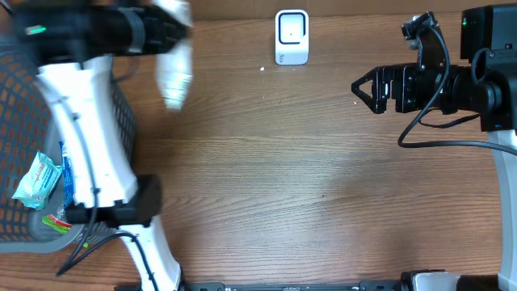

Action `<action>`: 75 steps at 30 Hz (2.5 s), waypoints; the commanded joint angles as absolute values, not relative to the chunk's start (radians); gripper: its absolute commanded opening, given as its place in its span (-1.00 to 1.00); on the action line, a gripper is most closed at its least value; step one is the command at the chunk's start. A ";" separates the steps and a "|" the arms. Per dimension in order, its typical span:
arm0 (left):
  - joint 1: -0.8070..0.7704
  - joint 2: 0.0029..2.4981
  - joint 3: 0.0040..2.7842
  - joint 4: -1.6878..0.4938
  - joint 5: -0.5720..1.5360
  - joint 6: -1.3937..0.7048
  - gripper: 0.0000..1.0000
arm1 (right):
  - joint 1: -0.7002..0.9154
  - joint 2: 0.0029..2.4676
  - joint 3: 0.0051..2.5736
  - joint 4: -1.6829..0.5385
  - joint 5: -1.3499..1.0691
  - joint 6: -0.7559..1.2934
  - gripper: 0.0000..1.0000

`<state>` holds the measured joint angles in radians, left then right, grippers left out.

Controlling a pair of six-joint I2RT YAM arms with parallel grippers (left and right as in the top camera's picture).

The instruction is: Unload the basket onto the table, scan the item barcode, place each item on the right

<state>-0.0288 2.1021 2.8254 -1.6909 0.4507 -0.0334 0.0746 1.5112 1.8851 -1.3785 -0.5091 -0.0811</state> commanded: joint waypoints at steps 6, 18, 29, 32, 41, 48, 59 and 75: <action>-0.358 2.110 2.466 -1.583 0.156 -0.254 -0.79 | 0.065 1.510 1.903 -1.374 -0.198 0.179 1.00; -0.597 2.226 2.098 -1.278 0.158 -0.345 -0.71 | -0.111 1.510 1.903 -1.417 -0.106 0.319 1.00; -0.509 2.242 2.256 -1.359 0.146 -0.302 -0.68 | -0.113 1.579 1.873 -1.402 -0.257 0.319 1.00; -0.442 2.242 2.424 -1.477 0.146 -0.255 -0.60 | -0.112 1.635 1.864 -1.390 -0.355 0.319 1.00; -0.263 2.206 2.931 -1.687 0.164 -0.185 1.00 | -0.010 1.841 1.864 -1.216 -0.516 0.359 1.00; -0.157 2.108 3.021 -1.689 0.102 -0.078 1.00 | 0.152 1.994 1.864 -1.047 -0.439 0.530 0.81; -0.008 2.089 2.979 -1.689 0.097 -0.033 0.99 | 0.305 2.252 1.864 -0.863 -0.338 0.703 0.81; -0.005 2.089 2.883 -1.689 0.055 -0.021 1.00 | 0.346 2.365 1.865 -0.873 -0.310 0.706 -0.13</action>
